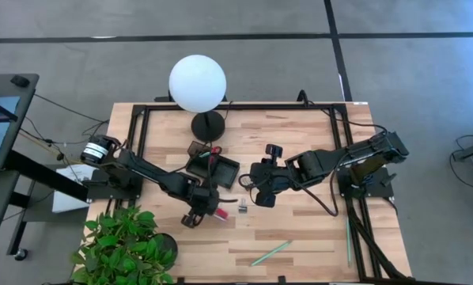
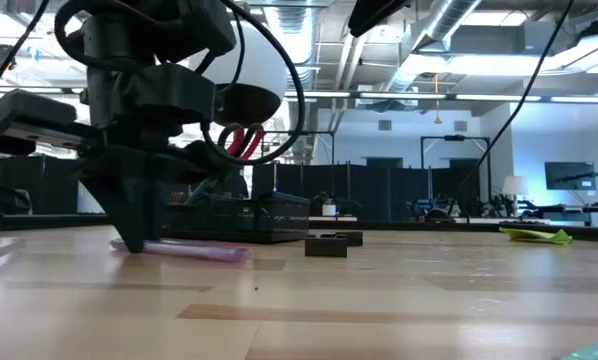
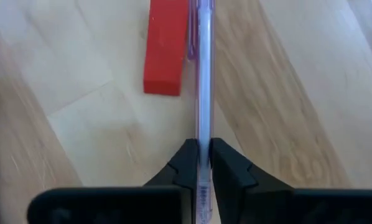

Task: Pick and place office supplies into organizer
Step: Put the purple pen into the black desk organizer

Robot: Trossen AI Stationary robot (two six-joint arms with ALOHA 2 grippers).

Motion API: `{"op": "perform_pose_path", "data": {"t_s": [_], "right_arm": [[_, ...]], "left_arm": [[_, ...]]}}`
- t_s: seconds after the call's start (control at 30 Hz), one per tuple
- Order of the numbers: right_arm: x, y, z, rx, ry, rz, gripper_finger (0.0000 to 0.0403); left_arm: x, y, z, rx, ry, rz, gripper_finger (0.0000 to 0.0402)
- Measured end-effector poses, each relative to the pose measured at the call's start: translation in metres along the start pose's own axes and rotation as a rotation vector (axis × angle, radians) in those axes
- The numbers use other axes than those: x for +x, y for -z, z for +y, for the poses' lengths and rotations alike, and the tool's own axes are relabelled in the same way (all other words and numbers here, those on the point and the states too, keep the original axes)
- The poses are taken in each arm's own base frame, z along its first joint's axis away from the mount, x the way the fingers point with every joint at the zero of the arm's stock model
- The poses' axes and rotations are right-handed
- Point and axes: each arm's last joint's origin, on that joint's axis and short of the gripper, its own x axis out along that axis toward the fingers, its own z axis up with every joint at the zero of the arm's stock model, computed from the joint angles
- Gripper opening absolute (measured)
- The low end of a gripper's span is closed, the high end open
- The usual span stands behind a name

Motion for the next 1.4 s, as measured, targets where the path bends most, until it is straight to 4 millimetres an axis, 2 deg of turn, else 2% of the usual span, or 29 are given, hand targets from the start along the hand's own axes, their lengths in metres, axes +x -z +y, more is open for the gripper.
{"op": "perform_pose_path", "data": {"t_s": [0.2, 0.37, 0.53, 0.73, 0.83, 1.0, 1.17, 1.23, 1.4], "right_arm": [[0.0, 0.001, 0.0, -0.005, 0.002, 0.009, 0.0114], [0.0, 0.002, 0.0, -0.012, 0.005, 0.023, 0.0114], [0.0, 0.003, 0.0, -0.012, 0.005, 0.024, 0.0114], [0.0, 0.003, -0.001, -0.015, 0.006, 0.03, 0.0114], [0.0, 0.004, -0.001, -0.017, 0.007, 0.035, 0.0114], [0.0, 0.004, -0.001, -0.022, 0.008, 0.04, 0.0114], [0.0, 0.004, -0.001, -0.044, 0.008, 0.039, 0.0114], [0.0, 0.004, -0.001, -0.045, 0.008, 0.039, 0.0114], [0.0, 0.004, -0.001, -0.045, 0.008, 0.04, 0.0114]], "left_arm": [[0.0, -0.002, 0.001, -0.14, -0.006, -0.021, 0.0022], [0.0, -0.003, 0.001, -0.228, -0.009, -0.031, 0.0015], [-0.009, -0.004, 0.002, -0.29, -0.051, -0.05, 0.0015], [-0.047, -0.004, 0.0, -0.357, -0.131, 0.02, 0.0013], [-0.076, -0.005, -0.002, -0.39, -0.179, 0.089, 0.0013], [-0.131, -0.013, -0.003, -0.414, -0.359, 0.226, 0.0014], [-0.175, -0.018, 0.01, -0.401, -0.542, 0.397, 0.0013], [-0.185, -0.018, 0.019, -0.408, -0.589, 0.465, 0.0011], [-0.186, -0.014, 0.051, -0.366, -0.561, 0.538, 0.0011]]}}
